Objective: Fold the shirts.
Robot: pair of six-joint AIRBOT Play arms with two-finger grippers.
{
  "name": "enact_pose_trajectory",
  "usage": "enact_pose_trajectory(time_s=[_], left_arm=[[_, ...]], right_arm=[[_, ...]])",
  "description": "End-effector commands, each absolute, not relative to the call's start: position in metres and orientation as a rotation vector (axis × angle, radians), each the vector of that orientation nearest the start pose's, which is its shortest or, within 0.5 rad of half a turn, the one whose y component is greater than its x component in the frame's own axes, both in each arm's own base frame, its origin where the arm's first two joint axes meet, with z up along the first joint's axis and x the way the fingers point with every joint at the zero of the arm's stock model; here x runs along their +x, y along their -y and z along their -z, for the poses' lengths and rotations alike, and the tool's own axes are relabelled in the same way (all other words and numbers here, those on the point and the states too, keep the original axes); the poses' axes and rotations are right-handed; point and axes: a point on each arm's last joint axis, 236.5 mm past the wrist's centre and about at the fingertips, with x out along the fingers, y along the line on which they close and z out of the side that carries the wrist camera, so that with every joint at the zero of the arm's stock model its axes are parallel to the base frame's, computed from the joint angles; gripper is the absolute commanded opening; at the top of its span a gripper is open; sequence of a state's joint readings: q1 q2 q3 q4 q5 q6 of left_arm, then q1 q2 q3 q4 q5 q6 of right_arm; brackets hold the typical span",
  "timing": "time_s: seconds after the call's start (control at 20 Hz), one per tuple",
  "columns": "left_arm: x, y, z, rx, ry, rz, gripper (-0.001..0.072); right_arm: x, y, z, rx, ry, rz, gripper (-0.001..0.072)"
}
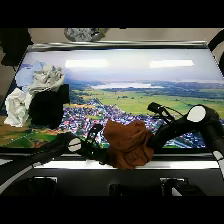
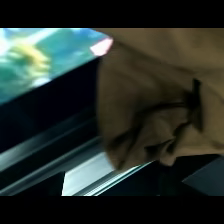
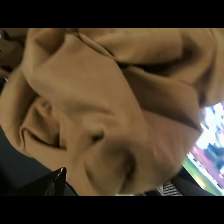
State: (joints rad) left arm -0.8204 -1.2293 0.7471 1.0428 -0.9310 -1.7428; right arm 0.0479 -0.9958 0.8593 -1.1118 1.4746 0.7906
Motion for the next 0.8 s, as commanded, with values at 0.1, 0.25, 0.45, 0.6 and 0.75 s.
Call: enact_pose_trajectory(time_s=[0.1, 0.25, 0.45, 0.6, 0.75], left_arm=[[0.143, 0.330, 0.098, -0.204, -1.573, 0.661, 0.0645], [0.151, 0.337, 0.101, -0.252, -1.548, 0.633, 0.0336], [0.172, 0.336, 0.086, -0.284, -1.487, 0.630, 0.0027], [0.217, 0.317, 0.024, -0.196, -1.274, 0.680, 0.0026], [0.279, 0.273, -0.116, -0.188, -0.891, 0.661, 0.0026]], right_arm=[[0.218, -0.124, 0.014, -0.167, -1.336, -0.933, 0.0696], [0.221, -0.123, 0.029, -0.154, -1.329, -0.893, 0.0642], [0.238, -0.122, 0.025, -0.127, -1.288, -0.825, 0.0044], [0.270, -0.115, -0.019, -0.222, -1.148, -0.785, 0.0043], [0.323, -0.091, -0.138, -0.382, -0.822, -0.597, 0.0044]])
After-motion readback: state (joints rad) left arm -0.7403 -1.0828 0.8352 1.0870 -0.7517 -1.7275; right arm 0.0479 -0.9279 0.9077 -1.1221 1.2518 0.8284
